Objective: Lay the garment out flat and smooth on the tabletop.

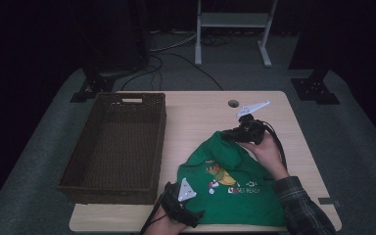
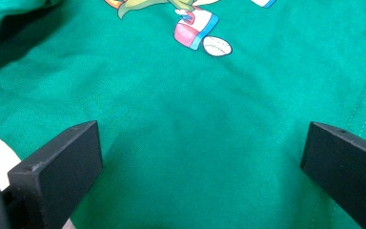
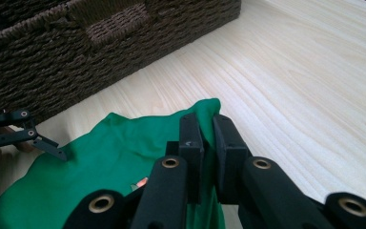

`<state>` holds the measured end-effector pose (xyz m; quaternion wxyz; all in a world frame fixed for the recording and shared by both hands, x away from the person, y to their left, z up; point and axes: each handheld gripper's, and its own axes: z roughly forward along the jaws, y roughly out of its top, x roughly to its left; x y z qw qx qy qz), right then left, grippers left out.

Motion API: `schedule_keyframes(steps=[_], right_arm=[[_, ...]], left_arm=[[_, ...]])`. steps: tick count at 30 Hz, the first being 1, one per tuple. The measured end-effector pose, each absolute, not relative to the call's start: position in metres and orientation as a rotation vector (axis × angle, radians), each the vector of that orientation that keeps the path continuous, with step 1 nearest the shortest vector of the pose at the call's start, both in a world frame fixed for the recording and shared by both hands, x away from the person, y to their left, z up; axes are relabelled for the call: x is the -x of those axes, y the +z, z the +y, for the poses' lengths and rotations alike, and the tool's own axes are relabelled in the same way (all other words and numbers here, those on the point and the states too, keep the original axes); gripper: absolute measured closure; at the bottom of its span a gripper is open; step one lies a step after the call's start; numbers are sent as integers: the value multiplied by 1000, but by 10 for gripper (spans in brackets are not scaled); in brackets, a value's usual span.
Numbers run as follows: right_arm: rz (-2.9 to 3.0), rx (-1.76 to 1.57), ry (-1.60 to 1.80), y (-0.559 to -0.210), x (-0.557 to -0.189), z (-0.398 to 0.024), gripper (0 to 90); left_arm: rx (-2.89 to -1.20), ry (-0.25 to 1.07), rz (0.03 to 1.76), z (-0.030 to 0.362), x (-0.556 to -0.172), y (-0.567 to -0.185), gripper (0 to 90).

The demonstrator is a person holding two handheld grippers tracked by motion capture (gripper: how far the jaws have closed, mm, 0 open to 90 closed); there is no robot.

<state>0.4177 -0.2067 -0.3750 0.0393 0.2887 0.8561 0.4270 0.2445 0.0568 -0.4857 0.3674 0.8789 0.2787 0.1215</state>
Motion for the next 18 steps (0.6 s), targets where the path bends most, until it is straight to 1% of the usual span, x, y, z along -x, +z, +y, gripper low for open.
schedule_keyframes(steps=[8, 18], right_arm=[[2623, -911, 1291, -376, -428, -208, 842], [2619, -972, 1266, -387, -444, -210, 839]], left_arm=[[-2256, 312, 717, 57, -245, -486, 0], [-2256, 311, 717, 57, -245, -486, 0]])
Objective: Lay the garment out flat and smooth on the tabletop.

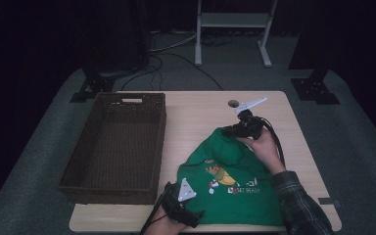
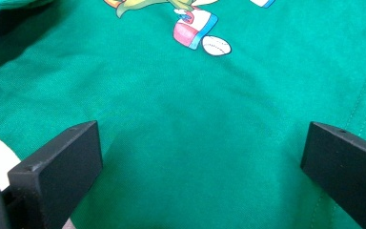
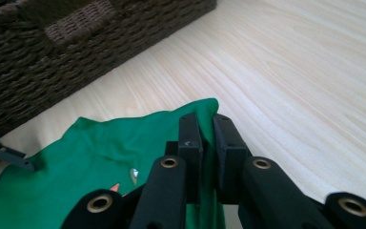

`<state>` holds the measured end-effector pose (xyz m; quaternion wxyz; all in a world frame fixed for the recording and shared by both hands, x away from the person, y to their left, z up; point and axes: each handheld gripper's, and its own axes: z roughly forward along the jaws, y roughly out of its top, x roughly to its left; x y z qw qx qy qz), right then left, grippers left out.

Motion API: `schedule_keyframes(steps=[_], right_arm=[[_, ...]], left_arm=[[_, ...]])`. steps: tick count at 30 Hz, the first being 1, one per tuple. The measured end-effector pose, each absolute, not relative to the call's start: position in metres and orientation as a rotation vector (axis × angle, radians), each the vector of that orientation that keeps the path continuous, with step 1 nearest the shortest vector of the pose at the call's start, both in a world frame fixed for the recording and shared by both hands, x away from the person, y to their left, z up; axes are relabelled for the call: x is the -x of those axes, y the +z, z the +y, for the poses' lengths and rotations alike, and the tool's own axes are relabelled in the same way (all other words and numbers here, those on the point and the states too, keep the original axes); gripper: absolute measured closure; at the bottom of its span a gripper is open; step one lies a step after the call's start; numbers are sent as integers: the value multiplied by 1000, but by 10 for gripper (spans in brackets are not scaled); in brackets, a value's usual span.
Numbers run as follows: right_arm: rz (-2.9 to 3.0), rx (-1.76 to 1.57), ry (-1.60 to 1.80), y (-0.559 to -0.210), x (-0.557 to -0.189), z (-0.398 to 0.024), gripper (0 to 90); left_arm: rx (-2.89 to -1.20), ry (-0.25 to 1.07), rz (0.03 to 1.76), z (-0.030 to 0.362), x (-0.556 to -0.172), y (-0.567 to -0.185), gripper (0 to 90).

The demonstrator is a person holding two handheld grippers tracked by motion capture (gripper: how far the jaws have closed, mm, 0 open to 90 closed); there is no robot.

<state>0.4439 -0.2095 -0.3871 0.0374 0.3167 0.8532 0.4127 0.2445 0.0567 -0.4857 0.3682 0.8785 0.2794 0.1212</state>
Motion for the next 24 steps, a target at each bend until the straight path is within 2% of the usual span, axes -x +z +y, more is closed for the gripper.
schedule_keyframes(steps=[24], right_arm=[[2627, -1124, 1264, -425, -482, -215, 832]], left_arm=[[-2259, 311, 713, 57, -245, -486, 0]])
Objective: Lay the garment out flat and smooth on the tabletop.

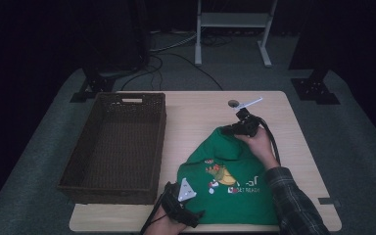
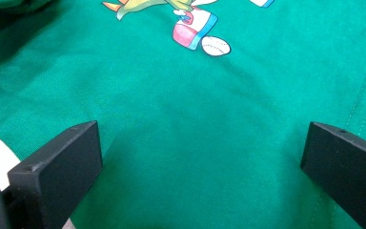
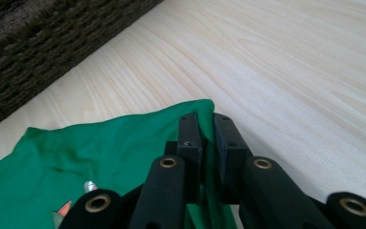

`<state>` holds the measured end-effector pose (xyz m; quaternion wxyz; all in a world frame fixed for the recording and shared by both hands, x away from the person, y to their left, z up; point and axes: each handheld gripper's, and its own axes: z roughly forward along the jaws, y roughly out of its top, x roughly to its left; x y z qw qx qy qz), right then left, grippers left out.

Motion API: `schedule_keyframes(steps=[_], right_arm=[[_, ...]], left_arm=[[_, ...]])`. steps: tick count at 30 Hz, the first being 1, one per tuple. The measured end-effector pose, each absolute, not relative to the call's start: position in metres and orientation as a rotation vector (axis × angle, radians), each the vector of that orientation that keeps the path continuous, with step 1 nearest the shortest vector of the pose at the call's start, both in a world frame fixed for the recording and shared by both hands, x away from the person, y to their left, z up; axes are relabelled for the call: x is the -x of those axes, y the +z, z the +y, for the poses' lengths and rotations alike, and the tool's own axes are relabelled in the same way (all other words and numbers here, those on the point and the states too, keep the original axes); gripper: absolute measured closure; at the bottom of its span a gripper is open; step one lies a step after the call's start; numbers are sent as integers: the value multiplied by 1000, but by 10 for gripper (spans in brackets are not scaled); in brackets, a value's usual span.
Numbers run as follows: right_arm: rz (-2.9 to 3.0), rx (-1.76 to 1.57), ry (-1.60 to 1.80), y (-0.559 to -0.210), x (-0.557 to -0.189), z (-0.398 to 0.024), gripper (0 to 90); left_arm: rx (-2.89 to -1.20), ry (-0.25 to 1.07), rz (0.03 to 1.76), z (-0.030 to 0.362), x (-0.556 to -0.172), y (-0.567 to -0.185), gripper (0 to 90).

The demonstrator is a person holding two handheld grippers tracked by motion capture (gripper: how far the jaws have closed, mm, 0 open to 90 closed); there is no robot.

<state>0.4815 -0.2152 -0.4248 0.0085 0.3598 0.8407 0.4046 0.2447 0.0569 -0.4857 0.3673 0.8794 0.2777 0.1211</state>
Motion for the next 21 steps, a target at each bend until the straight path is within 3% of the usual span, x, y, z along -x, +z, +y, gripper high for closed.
schedule_keyframes(steps=[12, 15, 21], right_arm=[[2615, -1195, 1215, -443, -491, -212, 795], [2596, -1202, 1179, -445, -491, -211, 719], [2552, -1227, 1136, -445, -490, -210, 478]], left_arm=[[-2260, 313, 712, 57, -245, -486, 0], [-2261, 312, 711, 57, -245, -486, 0], [-2258, 312, 713, 57, -245, -486, 0]])
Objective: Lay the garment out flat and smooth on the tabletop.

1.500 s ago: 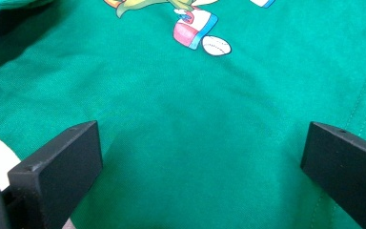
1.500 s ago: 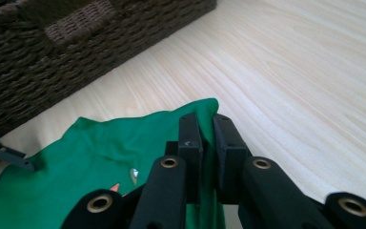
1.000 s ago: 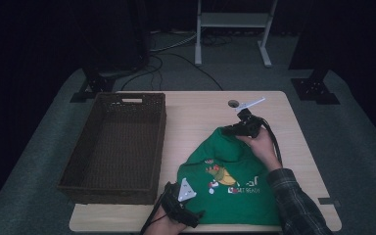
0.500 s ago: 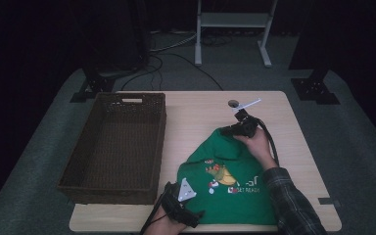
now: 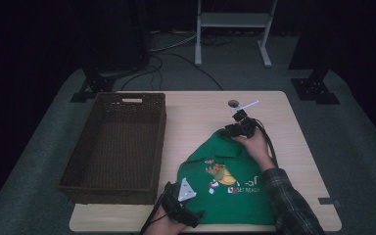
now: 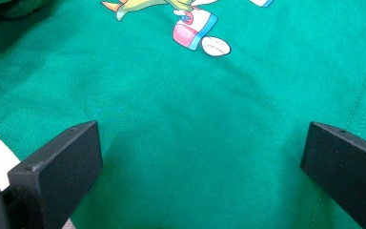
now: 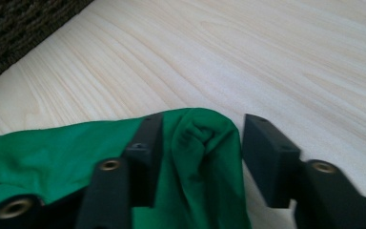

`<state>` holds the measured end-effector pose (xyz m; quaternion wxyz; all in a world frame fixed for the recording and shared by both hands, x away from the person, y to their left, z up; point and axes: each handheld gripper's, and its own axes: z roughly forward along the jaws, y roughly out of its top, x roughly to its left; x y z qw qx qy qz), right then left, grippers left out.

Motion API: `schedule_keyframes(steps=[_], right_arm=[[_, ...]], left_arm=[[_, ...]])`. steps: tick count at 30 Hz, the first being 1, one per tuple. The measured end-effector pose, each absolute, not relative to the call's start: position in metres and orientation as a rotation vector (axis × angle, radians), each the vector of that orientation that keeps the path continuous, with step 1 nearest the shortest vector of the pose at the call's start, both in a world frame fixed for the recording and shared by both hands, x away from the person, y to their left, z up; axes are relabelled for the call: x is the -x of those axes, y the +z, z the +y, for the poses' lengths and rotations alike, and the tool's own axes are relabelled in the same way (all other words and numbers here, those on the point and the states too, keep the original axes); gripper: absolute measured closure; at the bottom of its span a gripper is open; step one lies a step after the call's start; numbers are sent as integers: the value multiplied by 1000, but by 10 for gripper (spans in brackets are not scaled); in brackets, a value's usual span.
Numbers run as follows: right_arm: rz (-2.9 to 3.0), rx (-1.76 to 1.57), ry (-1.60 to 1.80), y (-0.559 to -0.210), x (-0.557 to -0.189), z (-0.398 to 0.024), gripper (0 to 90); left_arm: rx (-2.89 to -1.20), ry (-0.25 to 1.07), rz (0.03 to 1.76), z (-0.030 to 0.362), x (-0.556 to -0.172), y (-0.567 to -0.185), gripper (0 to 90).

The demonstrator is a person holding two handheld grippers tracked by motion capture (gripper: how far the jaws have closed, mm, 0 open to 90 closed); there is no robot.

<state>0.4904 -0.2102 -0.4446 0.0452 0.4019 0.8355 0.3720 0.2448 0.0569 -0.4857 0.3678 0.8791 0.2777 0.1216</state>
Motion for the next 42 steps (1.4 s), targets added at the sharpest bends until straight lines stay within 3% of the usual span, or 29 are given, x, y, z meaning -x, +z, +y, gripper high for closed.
schedule_keyframes(steps=[6, 14, 28, 42], right_arm=[[2505, -1253, 1161, -438, -486, -217, 244], [2459, -1190, 1087, -427, -467, -224, 13], [2384, -1122, 1091, -426, -404, -242, 0], [2395, -1094, 1062, -458, -372, -262, 0]], left_arm=[[-2259, 313, 713, 57, -245, -486, 0], [-2252, 311, 717, 57, -245, -486, 0], [-2258, 312, 716, 57, -245, -486, 0], [-2260, 313, 716, 57, -245, -486, 0]])
